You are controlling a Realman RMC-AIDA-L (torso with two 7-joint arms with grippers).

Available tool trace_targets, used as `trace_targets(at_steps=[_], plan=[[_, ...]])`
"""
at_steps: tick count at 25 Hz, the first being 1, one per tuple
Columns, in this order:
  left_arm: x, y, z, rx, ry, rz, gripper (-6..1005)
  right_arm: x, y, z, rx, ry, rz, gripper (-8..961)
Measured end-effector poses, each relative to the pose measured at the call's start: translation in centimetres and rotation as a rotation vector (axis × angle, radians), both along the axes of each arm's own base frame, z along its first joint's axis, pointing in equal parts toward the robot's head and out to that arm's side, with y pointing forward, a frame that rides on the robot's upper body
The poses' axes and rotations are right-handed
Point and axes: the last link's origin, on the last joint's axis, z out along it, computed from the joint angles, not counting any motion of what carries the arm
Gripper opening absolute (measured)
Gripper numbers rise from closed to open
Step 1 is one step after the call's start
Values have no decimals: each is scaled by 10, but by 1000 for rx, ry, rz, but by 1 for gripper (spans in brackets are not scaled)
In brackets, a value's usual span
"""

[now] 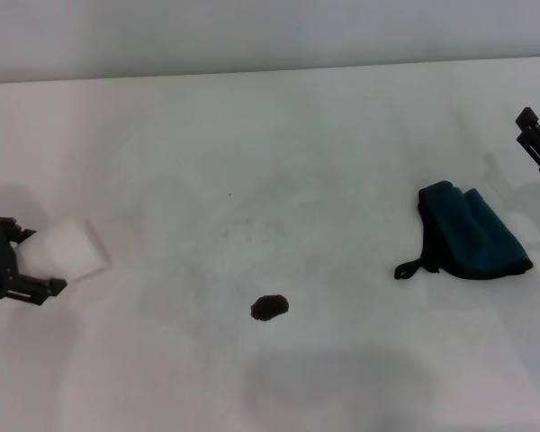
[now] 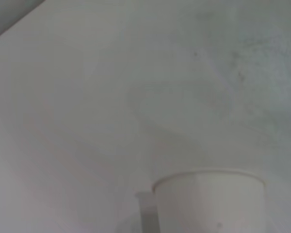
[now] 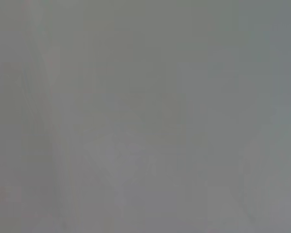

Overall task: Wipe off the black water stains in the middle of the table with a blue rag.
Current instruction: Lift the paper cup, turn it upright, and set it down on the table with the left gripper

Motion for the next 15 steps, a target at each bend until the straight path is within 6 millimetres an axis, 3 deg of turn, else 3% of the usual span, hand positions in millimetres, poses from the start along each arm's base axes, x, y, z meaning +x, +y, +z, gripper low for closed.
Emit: trace_targets(at_steps=[15], plan=[[7,6,-7,24,-41,-29,852,-1,2,0,1,1,-1,828]])
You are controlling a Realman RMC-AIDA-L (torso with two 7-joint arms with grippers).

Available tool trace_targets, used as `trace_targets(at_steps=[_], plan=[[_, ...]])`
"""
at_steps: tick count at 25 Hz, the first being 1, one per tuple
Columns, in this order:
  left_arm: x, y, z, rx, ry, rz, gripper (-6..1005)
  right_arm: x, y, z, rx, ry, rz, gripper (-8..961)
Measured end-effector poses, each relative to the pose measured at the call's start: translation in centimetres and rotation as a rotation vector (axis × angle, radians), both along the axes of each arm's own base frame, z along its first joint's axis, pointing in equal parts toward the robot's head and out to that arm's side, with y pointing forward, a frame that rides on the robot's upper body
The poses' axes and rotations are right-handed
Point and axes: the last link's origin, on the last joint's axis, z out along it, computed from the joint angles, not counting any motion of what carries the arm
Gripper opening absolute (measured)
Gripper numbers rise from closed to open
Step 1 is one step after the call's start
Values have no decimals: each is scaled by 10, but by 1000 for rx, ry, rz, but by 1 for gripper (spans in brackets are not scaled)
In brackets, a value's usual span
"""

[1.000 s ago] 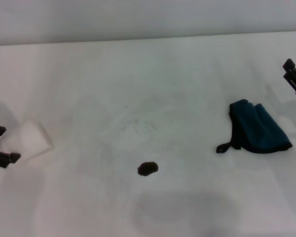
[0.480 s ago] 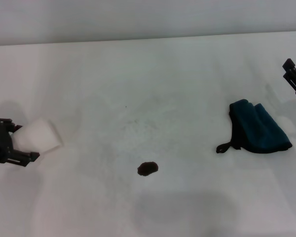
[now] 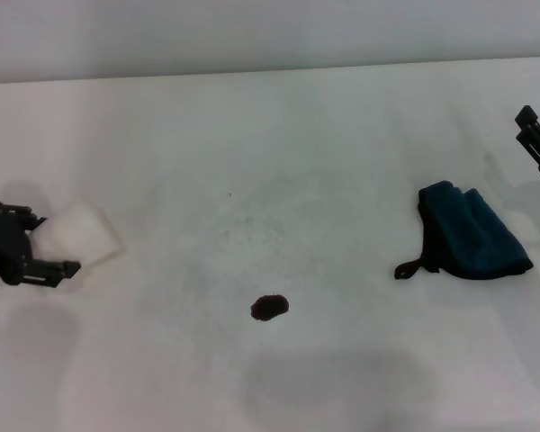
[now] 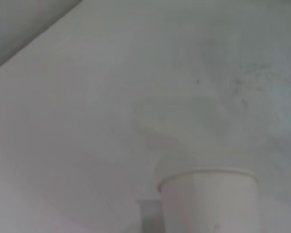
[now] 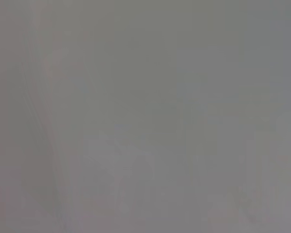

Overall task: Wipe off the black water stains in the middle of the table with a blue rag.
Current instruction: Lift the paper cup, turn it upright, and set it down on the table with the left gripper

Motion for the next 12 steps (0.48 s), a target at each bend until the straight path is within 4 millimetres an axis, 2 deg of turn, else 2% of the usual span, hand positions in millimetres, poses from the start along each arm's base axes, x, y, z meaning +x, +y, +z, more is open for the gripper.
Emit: trace_targets(at_steps=[7,12], plan=[[13,9,1,88,-112,-36,721,0,1,1,0,-5,4,827],[28,18,0,200,-257,-126,700,-1,3,3,6,-14,9,826]])
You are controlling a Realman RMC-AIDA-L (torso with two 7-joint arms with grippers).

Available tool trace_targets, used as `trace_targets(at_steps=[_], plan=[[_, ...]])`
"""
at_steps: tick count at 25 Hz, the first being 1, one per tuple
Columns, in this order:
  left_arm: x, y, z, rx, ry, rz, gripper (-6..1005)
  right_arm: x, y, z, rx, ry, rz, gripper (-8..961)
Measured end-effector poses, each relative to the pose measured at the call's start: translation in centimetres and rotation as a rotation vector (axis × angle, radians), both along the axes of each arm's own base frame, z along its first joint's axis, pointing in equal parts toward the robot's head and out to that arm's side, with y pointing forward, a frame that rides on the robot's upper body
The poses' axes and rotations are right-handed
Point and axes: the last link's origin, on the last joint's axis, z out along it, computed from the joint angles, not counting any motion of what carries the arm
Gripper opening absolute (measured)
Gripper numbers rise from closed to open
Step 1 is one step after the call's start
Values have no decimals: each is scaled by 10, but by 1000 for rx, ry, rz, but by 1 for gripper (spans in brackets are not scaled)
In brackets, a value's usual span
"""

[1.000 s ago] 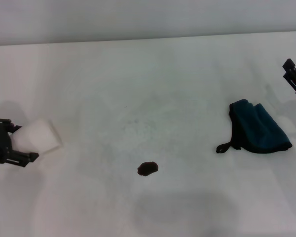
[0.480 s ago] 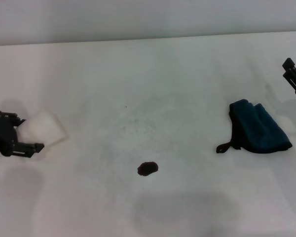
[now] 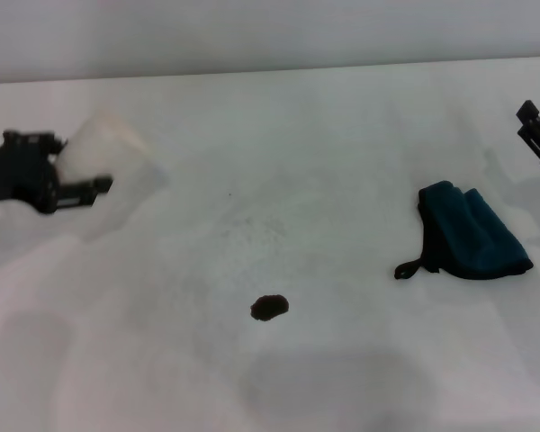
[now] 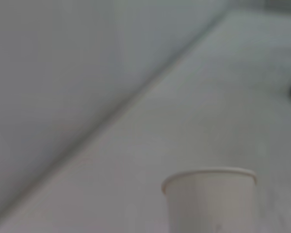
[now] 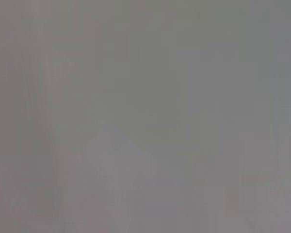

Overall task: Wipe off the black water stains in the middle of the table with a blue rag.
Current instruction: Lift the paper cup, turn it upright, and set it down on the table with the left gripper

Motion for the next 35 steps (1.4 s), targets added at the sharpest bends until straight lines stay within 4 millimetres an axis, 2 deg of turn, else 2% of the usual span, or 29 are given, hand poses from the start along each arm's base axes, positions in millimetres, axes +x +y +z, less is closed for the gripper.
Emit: trace_targets(at_steps=[6,14,17,25,35], plan=[[9,-4,-13,147,-199,-113,674,0,1,3,7,-7,4,824],[-4,-25,-39,312,-337,-130,633,1,1,3,10,-13,4,822],[-11,-39,-54,371,-375,-106,632,0,2,5,8,-24,13,822],[-23,-72,-85,437,-379,-45,627,1,1,8,13,-33,16,820],[-40,-99,-101,506,-320,23,628,7,-6,9,13,-33,-1,817]])
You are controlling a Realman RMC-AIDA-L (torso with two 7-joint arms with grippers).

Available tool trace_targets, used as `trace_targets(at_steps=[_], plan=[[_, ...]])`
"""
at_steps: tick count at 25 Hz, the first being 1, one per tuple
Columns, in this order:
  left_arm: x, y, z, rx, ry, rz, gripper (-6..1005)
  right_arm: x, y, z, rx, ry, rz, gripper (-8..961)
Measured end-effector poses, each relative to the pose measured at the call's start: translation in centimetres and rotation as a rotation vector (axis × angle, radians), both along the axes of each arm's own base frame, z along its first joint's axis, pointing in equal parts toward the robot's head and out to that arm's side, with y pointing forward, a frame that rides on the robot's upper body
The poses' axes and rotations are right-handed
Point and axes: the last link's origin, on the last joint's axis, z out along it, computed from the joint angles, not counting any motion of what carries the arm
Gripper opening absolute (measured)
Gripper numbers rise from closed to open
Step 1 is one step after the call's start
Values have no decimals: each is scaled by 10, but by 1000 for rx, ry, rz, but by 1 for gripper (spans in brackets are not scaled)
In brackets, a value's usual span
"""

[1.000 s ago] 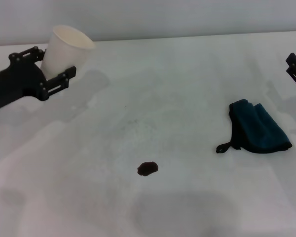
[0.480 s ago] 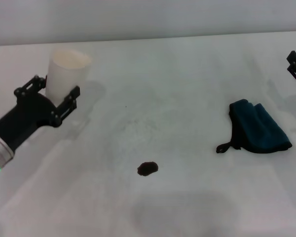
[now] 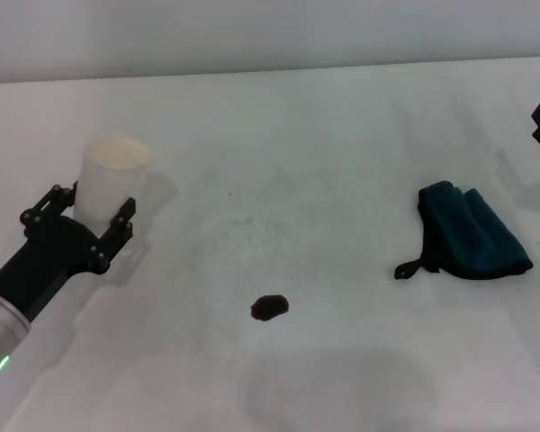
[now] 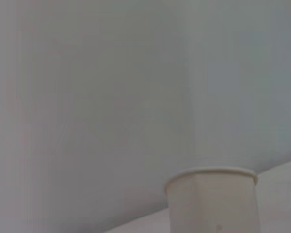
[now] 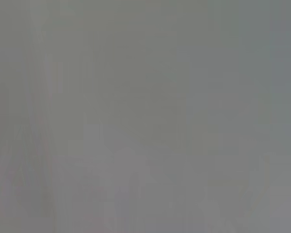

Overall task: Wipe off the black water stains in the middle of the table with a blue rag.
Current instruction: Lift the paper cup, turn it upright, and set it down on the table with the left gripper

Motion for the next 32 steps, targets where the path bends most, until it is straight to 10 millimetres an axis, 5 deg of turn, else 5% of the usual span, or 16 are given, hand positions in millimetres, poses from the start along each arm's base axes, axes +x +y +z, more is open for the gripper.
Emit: trace_targets(at_steps=[32], plan=[[-35,-38,-12,-25,87,144,620,8,-14,5,16,-7,-12,810]])
